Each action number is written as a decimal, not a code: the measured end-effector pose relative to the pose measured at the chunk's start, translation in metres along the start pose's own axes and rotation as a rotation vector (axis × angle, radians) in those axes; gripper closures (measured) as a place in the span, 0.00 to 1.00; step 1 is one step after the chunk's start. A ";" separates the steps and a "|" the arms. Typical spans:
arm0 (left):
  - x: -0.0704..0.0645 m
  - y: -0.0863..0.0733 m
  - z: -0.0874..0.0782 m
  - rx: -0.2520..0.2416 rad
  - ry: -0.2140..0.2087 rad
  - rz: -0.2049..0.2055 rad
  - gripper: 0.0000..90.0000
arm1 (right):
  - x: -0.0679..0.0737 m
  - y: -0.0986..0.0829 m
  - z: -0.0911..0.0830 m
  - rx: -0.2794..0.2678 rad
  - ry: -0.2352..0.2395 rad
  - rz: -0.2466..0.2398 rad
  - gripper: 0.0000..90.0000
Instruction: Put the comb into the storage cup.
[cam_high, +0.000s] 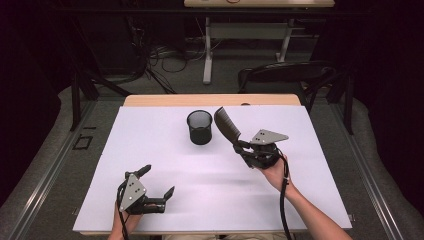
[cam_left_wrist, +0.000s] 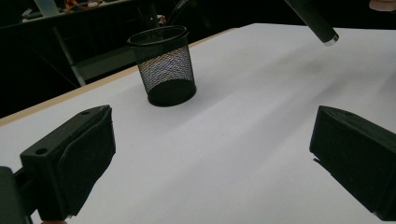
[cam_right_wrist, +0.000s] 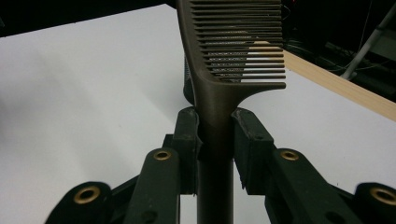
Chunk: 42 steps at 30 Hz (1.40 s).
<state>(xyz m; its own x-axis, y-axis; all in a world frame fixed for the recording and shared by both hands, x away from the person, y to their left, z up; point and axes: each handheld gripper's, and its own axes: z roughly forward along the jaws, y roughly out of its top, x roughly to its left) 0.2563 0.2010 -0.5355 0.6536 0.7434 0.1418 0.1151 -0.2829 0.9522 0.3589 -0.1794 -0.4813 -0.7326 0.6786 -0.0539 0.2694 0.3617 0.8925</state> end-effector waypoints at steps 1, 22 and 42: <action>0.000 0.000 0.000 0.000 0.000 0.000 0.00 | 0.000 0.000 0.000 -0.003 0.002 0.000 0.81; 0.000 0.000 0.000 0.001 0.004 0.004 0.00 | 0.002 0.009 0.003 -0.046 -0.012 -0.007 0.81; 0.000 0.000 0.000 0.001 0.003 0.003 0.00 | 0.001 0.021 0.012 -0.073 -0.012 -0.013 0.81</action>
<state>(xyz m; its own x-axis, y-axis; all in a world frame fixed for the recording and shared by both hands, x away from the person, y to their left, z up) 0.2565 0.2009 -0.5356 0.6518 0.7442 0.1458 0.1140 -0.2862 0.9514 0.3711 -0.1636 -0.4679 -0.7277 0.6822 -0.0707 0.2133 0.3231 0.9220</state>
